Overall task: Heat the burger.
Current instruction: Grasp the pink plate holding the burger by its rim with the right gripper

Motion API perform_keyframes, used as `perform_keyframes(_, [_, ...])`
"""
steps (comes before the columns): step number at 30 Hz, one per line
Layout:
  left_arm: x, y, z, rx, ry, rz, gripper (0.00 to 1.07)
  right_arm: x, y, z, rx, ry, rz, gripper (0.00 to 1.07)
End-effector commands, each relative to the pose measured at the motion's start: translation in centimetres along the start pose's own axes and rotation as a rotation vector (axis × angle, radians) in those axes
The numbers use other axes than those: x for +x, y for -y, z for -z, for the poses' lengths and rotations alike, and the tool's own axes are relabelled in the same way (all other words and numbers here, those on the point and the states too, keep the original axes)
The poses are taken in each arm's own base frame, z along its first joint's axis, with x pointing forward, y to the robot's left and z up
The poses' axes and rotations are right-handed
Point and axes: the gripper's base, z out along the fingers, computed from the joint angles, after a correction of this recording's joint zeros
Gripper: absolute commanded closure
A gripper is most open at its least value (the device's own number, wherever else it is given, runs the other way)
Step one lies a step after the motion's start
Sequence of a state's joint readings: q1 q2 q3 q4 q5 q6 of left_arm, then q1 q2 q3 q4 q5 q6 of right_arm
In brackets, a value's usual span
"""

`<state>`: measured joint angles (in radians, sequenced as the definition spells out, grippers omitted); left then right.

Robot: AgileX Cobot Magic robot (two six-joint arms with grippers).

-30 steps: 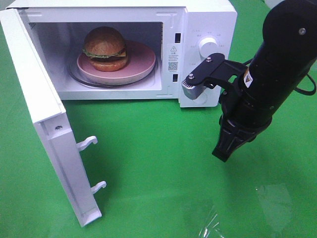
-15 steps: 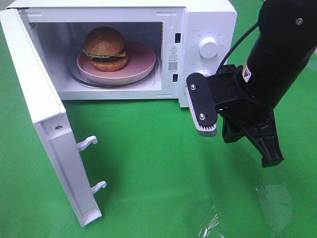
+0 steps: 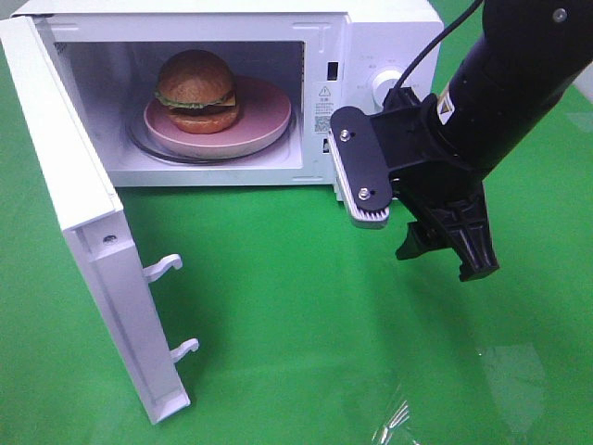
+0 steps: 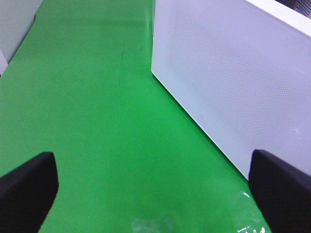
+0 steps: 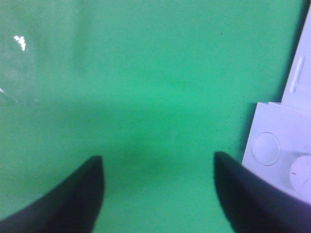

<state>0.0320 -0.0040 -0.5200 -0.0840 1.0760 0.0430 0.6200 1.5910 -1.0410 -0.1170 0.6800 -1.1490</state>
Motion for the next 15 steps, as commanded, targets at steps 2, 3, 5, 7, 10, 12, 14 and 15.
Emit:
perform_keyframes(2, [0.1,0.0,0.1,0.005,0.019,0.003,0.08,-0.3,0.4,0.1,0.042,0.022,-0.058,0.06])
perform_keyframes(3, [0.1,0.0,0.1,0.005,0.019,0.003,0.08,-0.3,0.6,0.1,0.058,0.028,-0.056,0.07])
perform_keyframes(5, [0.1,0.0,0.1,0.005,0.019,0.003,0.08,-0.3,0.7,0.1,0.068,0.031,-0.054,0.08])
perform_keyframes(7, [0.1,0.0,0.1,0.005,0.019,0.003,0.08,-0.3,0.8,0.1,0.079,0.031,-0.048,0.08])
perform_keyframes(10, [0.1,0.0,0.1,0.005,0.019,0.003,0.08,-0.3,1.3,0.2,0.133,0.031,-0.021,0.09])
perform_keyframes(12, [0.1,0.0,0.1,0.005,0.019,0.003,0.08,-0.4,1.4,0.2,0.151,0.040,-0.020,0.10])
perform_keyframes(14, [0.1,0.0,0.1,0.005,0.019,0.003,0.08,-0.5,1.7,0.2,0.185,0.053,-0.015,0.11])
perform_keyframes(15, [0.1,0.0,0.1,0.005,0.019,0.003,0.08,-0.6,2.0,0.3,0.216,0.055,0.005,0.11])
